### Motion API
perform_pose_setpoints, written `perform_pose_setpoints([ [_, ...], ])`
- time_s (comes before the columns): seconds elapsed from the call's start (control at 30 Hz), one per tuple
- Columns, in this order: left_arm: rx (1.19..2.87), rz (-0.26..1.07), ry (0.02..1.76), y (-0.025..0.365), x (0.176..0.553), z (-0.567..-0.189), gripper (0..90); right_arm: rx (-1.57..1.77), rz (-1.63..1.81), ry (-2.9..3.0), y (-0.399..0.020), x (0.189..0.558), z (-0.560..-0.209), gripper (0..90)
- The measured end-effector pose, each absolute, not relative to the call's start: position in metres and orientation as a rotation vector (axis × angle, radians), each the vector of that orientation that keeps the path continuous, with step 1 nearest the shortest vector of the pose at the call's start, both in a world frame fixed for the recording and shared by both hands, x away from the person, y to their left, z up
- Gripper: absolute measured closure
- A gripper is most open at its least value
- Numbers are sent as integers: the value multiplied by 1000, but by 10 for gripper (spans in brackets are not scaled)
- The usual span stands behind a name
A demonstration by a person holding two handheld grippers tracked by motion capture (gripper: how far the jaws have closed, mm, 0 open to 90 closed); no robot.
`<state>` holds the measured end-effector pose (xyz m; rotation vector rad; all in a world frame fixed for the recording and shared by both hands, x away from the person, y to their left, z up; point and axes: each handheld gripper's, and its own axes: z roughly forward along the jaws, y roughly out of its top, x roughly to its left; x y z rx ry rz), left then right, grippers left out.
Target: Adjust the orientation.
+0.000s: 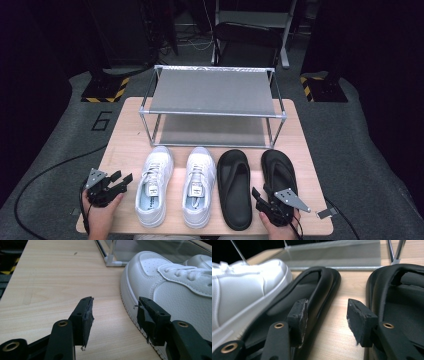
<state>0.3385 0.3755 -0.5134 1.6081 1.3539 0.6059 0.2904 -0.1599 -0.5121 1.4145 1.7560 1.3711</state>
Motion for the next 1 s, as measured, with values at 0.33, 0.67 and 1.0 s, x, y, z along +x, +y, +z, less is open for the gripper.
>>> perform_pose_setpoints([
  [0.33,1609,624,1357,378,332,-513,464,1353,1283,1835,-146,290,-512,494],
  [0.67,1629,647,1349,373,333,-514,463,1415,1312,1847,-148,291,-512,550],
  [1.0,1614,639,1364,377,330,-513,462,1461,1319,1862,-149,289,-511,559],
])
